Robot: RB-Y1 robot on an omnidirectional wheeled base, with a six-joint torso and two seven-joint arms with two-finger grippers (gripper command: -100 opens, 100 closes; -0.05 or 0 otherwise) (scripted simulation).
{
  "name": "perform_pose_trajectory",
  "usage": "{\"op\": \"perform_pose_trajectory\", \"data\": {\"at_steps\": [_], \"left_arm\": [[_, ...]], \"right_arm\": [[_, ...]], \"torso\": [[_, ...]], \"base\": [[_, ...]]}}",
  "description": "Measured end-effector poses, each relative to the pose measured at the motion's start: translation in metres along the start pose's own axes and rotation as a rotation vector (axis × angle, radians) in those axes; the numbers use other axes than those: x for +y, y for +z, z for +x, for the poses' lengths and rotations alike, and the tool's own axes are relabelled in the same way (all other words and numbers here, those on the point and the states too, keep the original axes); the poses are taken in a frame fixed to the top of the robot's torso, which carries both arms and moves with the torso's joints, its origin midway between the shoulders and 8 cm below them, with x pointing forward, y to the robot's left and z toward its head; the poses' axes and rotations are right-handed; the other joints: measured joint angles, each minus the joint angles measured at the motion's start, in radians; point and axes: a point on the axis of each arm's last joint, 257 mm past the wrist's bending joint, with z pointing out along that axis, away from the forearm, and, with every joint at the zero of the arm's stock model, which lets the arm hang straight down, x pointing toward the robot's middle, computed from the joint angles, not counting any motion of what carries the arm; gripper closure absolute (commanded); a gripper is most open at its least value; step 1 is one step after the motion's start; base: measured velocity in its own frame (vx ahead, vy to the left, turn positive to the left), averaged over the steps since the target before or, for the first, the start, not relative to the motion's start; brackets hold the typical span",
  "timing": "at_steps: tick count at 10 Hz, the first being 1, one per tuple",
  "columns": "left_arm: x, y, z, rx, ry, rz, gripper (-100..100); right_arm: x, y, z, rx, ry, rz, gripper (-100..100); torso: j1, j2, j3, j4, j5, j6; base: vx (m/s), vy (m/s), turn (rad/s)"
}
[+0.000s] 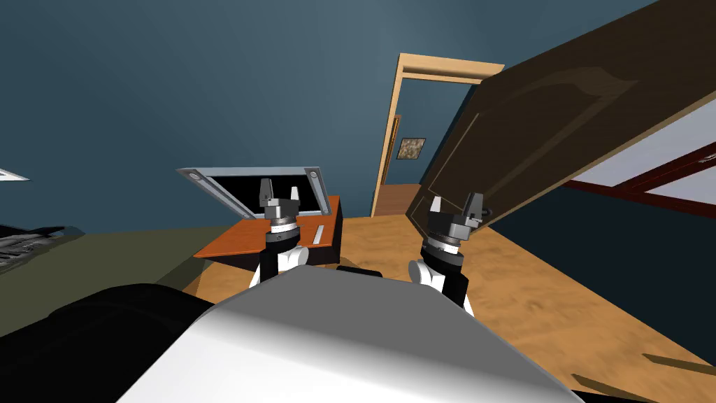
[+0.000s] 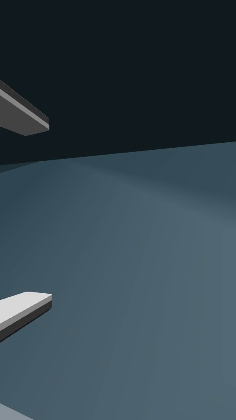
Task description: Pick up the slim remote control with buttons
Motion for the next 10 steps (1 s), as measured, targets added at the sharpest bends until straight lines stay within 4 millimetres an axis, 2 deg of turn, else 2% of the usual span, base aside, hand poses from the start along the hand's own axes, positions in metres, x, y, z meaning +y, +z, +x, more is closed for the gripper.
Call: {"op": "perform_pose_trajectory", "data": {"at_steps": [2, 5, 8, 10], "left_arm": [[0.008, -0.001, 0.005, 0.038, 0.001, -0.018, -100], [0.034, -0.001, 0.004, 0.091, -0.003, -0.073, -100], [0.076, 0.0, -0.004, 0.112, -0.015, -0.165, -100], [0.099, -0.001, -0.011, 0.11, -0.024, -0.223, -100]], "right_arm": [[0.0, 0.0, 0.0, 0.0, 0.0, 0.0, 0], [0.0, 0.0, 0.0, 0.0, 0.0, 0.0, 0], [0.0, 0.0, 0.0, 0.0, 0.0, 0.0, 0], [0.0, 0.0, 0.0, 0.0, 0.0, 0.0, 0]], "torso": [[-0.002, -0.003, -0.002, -0.001, 0.0, 0.0], [-0.005, -0.006, -0.003, -0.001, -0.001, 0.0], [-0.008, -0.011, -0.007, -0.003, -0.002, 0.0], [-0.005, -0.009, -0.005, -0.002, -0.001, 0.0]], "base": [[0.066, -0.054, 0.103], [0.083, -0.081, 0.131], [0.155, -0.122, 0.218], [0.107, -0.073, 0.076]]}}
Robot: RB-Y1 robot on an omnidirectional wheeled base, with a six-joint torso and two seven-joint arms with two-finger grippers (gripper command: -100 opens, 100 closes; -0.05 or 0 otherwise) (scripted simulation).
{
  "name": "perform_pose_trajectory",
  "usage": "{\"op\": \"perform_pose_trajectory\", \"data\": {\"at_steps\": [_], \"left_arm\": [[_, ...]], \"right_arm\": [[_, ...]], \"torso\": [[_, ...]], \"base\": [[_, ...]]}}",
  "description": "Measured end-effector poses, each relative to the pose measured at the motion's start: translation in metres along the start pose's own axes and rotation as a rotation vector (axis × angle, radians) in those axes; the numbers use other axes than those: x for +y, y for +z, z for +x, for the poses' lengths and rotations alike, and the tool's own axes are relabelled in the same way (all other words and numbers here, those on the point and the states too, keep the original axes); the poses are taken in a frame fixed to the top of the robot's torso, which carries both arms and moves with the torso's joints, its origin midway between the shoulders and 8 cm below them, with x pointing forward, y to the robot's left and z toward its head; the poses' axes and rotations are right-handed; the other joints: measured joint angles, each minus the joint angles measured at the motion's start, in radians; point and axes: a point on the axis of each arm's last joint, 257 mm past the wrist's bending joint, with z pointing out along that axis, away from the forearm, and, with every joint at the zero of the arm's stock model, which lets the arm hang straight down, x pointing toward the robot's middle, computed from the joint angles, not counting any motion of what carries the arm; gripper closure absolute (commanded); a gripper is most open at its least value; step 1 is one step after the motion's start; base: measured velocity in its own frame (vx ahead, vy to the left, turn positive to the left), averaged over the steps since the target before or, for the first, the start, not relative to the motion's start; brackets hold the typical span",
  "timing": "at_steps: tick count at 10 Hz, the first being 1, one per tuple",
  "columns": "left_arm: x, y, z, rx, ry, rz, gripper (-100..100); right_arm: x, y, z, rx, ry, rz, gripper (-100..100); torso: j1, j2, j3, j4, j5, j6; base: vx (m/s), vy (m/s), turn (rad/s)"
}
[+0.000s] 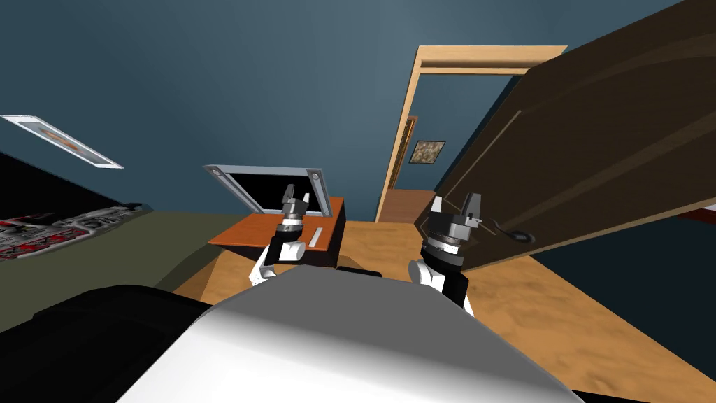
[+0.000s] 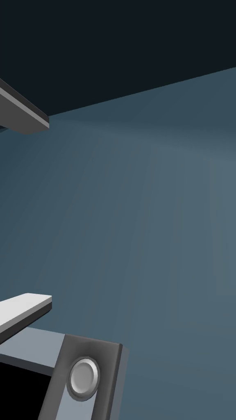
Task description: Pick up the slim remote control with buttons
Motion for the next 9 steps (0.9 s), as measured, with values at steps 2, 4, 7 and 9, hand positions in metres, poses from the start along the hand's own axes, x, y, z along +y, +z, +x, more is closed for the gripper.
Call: {"op": "perform_pose_trajectory", "data": {"at_steps": [2, 4, 7, 9], "left_arm": [[0.021, -0.002, -0.01, -0.008, -0.009, -0.047, -100], [0.051, -0.003, -0.021, -0.026, -0.026, -0.116, -100], [0.084, -0.006, -0.044, -0.058, -0.046, -0.204, -100], [0.108, -0.009, -0.056, -0.085, -0.061, -0.266, -100]], "right_arm": [[0.0, 0.0, 0.0, 0.0, 0.0, 0.0, 0], [0.0, 0.0, 0.0, 0.0, 0.0, 0.0, 0], [0.0, 0.0, 0.0, 0.0, 0.0, 0.0, 0], [0.0, 0.0, 0.0, 0.0, 0.0, 0.0, 0]], "torso": [[0.003, 0.002, 0.001, 0.0, 0.001, 0.0], [-0.001, -0.001, 0.0, 0.0, 0.0, -0.001], [0.002, 0.002, 0.001, 0.001, 0.0, 0.0], [0.003, 0.002, 0.001, 0.0, 0.001, 0.0]], "base": [[0.089, -0.053, 0.117], [0.117, -0.111, 0.148], [0.086, -0.078, 0.111], [0.096, -0.073, 0.104]]}}
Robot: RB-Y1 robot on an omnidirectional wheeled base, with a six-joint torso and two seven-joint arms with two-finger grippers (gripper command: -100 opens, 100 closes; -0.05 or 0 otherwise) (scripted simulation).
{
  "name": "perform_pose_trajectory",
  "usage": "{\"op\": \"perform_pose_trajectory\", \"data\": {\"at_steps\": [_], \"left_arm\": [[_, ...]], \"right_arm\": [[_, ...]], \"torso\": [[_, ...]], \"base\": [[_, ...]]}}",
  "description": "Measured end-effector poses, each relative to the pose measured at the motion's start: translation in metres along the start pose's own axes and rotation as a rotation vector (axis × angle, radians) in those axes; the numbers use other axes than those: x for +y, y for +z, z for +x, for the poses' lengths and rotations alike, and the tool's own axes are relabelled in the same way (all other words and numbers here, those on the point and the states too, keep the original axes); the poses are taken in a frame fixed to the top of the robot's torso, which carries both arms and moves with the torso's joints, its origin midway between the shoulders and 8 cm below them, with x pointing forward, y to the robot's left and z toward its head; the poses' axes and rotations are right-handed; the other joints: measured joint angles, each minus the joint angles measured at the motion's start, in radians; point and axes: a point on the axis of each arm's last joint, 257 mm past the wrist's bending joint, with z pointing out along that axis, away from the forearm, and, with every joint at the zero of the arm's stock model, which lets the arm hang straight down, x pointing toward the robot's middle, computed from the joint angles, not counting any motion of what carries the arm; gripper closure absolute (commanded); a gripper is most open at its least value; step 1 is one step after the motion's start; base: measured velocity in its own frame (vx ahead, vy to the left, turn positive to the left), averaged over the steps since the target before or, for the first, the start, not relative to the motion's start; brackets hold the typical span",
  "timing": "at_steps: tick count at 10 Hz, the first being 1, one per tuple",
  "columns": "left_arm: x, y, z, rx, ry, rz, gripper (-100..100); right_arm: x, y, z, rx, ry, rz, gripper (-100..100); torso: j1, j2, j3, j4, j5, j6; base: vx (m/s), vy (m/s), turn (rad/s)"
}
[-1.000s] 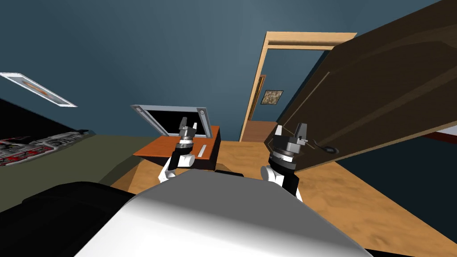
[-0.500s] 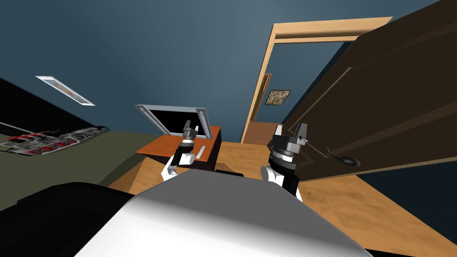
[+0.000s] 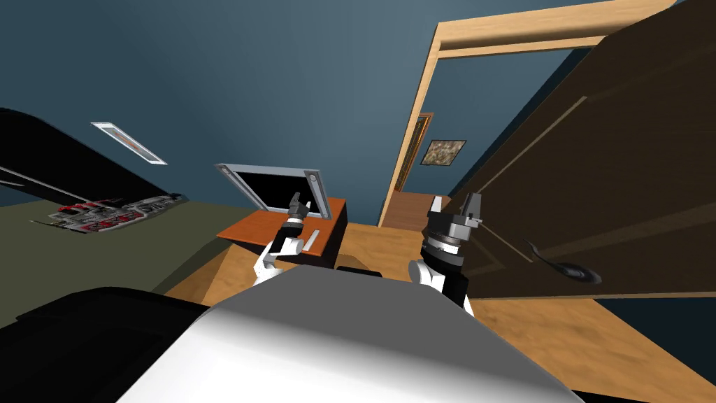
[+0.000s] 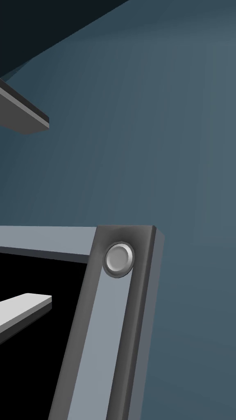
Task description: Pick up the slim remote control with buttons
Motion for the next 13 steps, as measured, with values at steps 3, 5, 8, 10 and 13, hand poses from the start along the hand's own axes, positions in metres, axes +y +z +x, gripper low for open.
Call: {"op": "perform_pose_trajectory", "data": {"at_steps": [3, 5, 8, 10, 13], "left_arm": [[0.036, 0.001, -0.025, -0.047, -0.029, -0.092, -100], [0.062, 0.002, -0.046, -0.084, -0.05, -0.16, -100], [0.1, -0.009, -0.07, -0.145, -0.082, -0.268, -100], [0.121, -0.013, -0.087, -0.188, -0.108, -0.334, -100], [0.16, -0.031, -0.114, -0.261, -0.15, -0.442, -100]], "right_arm": [[0.0, 0.0, 0.0, 0.0, 0.0, 0.0, 0], [0.0, 0.0, 0.0, 0.0, 0.0, 0.0, 0], [0.0, 0.0, 0.0, 0.0, 0.0, 0.0, 0], [0.0, 0.0, 0.0, 0.0, 0.0, 0.0, 0], [0.0, 0.0, 0.0, 0.0, 0.0, 0.0, 0]], "torso": [[-0.001, 0.0, 0.0, 0.0, 0.0, 0.0], [0.001, -0.001, -0.001, 0.0, 0.0, 0.0], [0.001, 0.0, 0.0, 0.0, 0.0, 0.0], [0.001, 0.001, 0.0, 0.0, 0.0, 0.0], [0.001, -0.001, 0.0, 0.0, 0.0, 0.0]], "base": [[0.088, -0.083, 0.081], [0.094, -0.065, 0.11], [0.084, -0.076, 0.086], [0.086, -0.06, 0.073], [0.091, -0.061, 0.063]]}}
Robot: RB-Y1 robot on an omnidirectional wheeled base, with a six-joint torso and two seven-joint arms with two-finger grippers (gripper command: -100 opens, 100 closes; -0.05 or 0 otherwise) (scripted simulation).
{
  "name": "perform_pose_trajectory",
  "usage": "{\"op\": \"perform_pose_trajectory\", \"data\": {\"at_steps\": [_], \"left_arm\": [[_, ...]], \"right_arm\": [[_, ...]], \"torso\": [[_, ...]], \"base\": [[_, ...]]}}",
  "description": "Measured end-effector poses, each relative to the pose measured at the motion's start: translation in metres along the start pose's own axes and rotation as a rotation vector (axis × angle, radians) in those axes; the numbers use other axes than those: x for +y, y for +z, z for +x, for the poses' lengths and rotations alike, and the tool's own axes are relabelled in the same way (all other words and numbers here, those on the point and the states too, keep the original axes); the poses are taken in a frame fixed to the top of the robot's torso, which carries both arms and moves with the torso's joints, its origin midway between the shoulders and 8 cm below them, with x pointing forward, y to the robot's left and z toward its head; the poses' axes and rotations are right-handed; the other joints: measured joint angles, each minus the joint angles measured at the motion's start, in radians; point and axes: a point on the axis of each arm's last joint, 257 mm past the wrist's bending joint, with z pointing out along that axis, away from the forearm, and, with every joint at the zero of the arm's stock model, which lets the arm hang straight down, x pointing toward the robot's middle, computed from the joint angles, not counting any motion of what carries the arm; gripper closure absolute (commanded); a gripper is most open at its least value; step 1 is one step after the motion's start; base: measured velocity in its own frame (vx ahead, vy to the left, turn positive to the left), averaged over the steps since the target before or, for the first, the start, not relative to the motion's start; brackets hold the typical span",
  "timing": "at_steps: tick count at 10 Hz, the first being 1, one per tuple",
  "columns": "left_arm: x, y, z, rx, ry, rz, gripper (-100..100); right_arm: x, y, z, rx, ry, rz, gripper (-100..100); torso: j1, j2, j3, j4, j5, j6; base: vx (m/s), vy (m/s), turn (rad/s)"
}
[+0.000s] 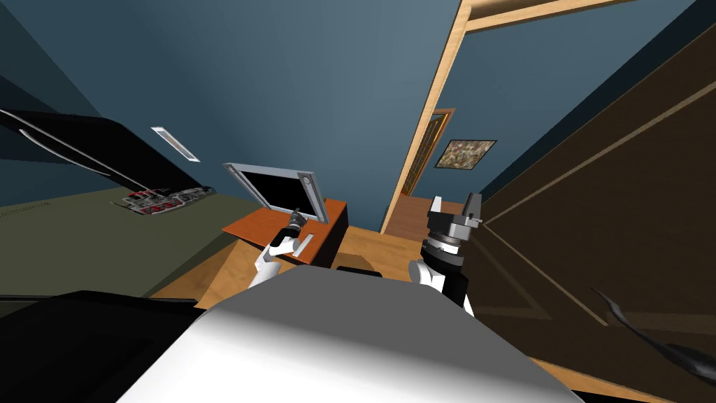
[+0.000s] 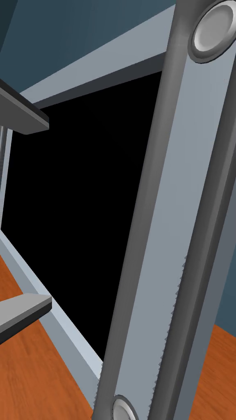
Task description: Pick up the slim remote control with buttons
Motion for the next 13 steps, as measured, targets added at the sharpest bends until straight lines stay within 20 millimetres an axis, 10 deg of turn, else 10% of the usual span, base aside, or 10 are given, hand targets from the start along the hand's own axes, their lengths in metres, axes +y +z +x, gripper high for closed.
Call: {"op": "perform_pose_trajectory", "data": {"at_steps": [13], "left_arm": [[0.132, -0.024, -0.119, -0.29, -0.169, -0.422, -100]], "right_arm": [[0.0, 0.0, 0.0, 0.0, 0.0, 0.0, 0]], "torso": [[0.004, 0.004, 0.002, 0.001, 0.001, 0.0]], "base": [[0.071, -0.025, 0.031]]}}
